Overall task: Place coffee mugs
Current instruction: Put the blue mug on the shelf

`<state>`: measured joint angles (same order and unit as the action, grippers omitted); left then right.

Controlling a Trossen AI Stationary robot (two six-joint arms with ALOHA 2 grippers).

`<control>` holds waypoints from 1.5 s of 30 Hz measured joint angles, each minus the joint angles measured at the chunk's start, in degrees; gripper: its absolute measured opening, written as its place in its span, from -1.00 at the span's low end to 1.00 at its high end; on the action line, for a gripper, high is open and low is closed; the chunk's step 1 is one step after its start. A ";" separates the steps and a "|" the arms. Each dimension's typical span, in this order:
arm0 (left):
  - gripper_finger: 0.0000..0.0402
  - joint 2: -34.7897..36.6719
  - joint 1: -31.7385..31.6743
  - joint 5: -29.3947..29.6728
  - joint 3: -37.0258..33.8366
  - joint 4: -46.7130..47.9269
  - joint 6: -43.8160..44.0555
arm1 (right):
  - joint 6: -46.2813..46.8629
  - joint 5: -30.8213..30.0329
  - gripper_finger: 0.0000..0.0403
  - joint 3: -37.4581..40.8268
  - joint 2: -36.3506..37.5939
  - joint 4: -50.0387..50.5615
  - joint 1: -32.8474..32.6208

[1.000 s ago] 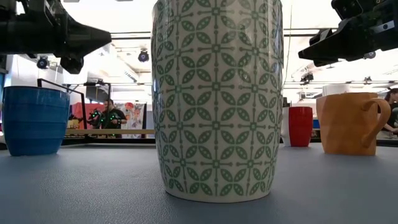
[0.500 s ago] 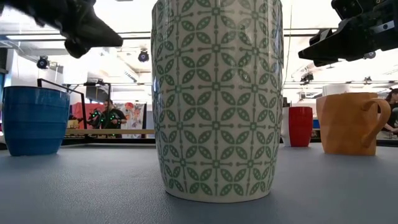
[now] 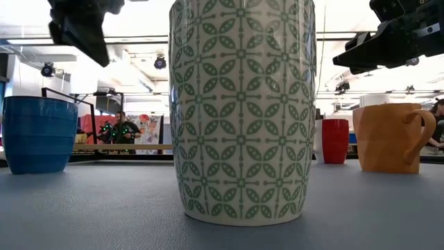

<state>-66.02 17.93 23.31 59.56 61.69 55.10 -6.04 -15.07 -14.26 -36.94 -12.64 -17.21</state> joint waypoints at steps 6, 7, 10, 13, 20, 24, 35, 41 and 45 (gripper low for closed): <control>-0.82 -3.45 0.02 -8.55 0.09 1.50 3.09 | 0.00 0.00 -0.75 0.00 -0.01 0.00 0.00; -0.82 -3.98 0.04 -9.91 0.08 1.65 3.09 | 0.00 0.00 -0.75 0.00 -0.01 0.00 -0.01; -0.82 -5.20 0.07 -13.04 0.30 7.45 4.75 | 0.00 0.00 -0.75 0.00 -0.01 0.01 0.00; -0.82 -6.21 0.69 -13.47 0.32 9.41 7.68 | 0.00 0.02 -0.75 0.00 -0.01 0.02 -0.02; -0.82 -9.24 1.42 -14.15 0.32 9.22 9.57 | 0.00 0.00 -0.75 0.00 -0.01 0.01 -0.02; -0.74 -10.85 1.40 -14.58 0.45 7.08 9.91 | 0.00 0.00 -0.75 0.00 -0.01 0.02 -0.01; -0.16 -15.77 1.38 -15.00 0.36 8.19 10.40 | 0.00 0.00 -0.75 0.00 -0.01 0.06 -0.02; -0.18 -20.13 1.38 -14.80 0.34 7.78 8.05 | 0.00 0.00 -0.75 0.00 -0.01 0.07 -0.02; -0.52 -21.95 1.38 -14.85 0.34 7.68 4.60 | 0.00 0.00 -0.75 0.00 0.01 0.07 -0.02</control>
<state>-87.97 19.31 8.47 59.90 69.38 59.70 -6.04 -15.07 -14.26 -36.93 -12.58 -17.23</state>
